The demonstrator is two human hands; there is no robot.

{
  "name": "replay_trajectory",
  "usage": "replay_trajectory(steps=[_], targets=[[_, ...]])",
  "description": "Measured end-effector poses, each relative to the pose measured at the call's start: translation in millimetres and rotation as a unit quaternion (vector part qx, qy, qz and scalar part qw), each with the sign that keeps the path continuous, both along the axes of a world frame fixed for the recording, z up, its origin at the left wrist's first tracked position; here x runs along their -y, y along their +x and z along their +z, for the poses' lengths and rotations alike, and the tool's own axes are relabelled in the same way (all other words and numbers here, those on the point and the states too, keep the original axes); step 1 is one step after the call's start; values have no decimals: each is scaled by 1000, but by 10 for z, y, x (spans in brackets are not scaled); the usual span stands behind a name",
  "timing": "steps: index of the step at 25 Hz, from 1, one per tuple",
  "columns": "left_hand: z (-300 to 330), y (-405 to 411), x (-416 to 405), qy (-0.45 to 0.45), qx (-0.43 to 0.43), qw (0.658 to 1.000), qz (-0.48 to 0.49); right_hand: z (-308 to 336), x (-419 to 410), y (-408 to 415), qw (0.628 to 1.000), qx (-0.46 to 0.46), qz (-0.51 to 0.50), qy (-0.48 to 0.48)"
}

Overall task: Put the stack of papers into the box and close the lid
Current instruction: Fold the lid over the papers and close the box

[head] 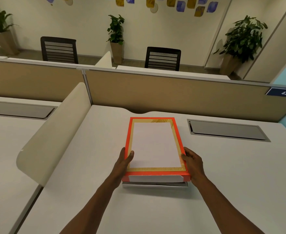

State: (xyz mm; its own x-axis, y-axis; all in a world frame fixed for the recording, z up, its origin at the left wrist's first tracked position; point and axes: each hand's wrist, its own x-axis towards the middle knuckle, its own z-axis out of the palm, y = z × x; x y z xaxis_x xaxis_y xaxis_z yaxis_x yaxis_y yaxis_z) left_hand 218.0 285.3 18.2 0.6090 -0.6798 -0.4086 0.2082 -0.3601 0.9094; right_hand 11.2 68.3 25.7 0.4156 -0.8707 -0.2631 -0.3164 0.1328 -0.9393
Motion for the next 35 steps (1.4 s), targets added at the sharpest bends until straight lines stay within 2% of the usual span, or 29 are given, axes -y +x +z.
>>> replay_trajectory(steps=[13,21,25,30,35], targets=[[-47,-139,-66,34,61,997,-17,-318,-95,-108,1000,-15,24,1],[-203,-184,-139,46,119,991,-38,-358,-174,-135,988,-139,58,-45],[-220,-202,-140,47,135,989,-39,-379,-236,-126,979,-168,73,-84],[-254,-214,-122,83,213,974,7,-448,-255,-120,970,-203,79,-109],[-326,-195,-128,113,266,957,1,-520,-358,-111,964,-222,71,-125]])
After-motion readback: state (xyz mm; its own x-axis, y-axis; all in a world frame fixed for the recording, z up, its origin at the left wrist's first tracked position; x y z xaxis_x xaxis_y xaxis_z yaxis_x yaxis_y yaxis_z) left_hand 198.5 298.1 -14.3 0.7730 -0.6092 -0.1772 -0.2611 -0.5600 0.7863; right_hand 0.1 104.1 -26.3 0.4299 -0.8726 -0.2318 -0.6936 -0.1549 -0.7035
